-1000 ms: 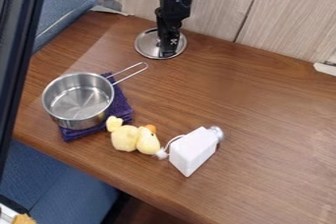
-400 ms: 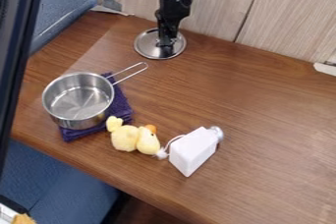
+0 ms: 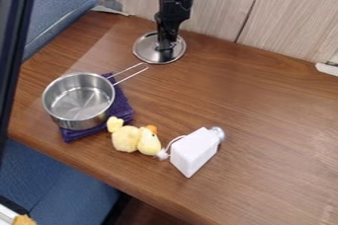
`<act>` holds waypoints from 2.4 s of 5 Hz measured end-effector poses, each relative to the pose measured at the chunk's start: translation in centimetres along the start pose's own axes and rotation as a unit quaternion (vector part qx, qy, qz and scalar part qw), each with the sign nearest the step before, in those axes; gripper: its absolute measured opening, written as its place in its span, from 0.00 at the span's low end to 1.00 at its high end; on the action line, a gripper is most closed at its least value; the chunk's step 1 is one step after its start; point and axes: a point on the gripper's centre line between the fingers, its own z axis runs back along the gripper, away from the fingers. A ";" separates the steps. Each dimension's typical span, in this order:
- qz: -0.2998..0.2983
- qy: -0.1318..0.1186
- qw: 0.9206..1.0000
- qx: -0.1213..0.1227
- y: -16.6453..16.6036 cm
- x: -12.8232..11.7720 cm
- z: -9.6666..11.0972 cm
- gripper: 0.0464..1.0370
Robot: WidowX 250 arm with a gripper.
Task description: Covered the silver pot with its lid
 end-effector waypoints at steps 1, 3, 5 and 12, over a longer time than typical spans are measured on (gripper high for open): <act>0.001 -0.017 1.000 -0.007 -0.5 0.3 1.0 0.23; 0.013 -0.067 0.997 0.018 0.2 -0.3 6.4 0.23; -0.010 -0.093 0.995 0.043 -4.4 -4.6 10.8 0.23; -0.023 -0.009 0.999 0.028 -13.0 -15.8 6.6 0.23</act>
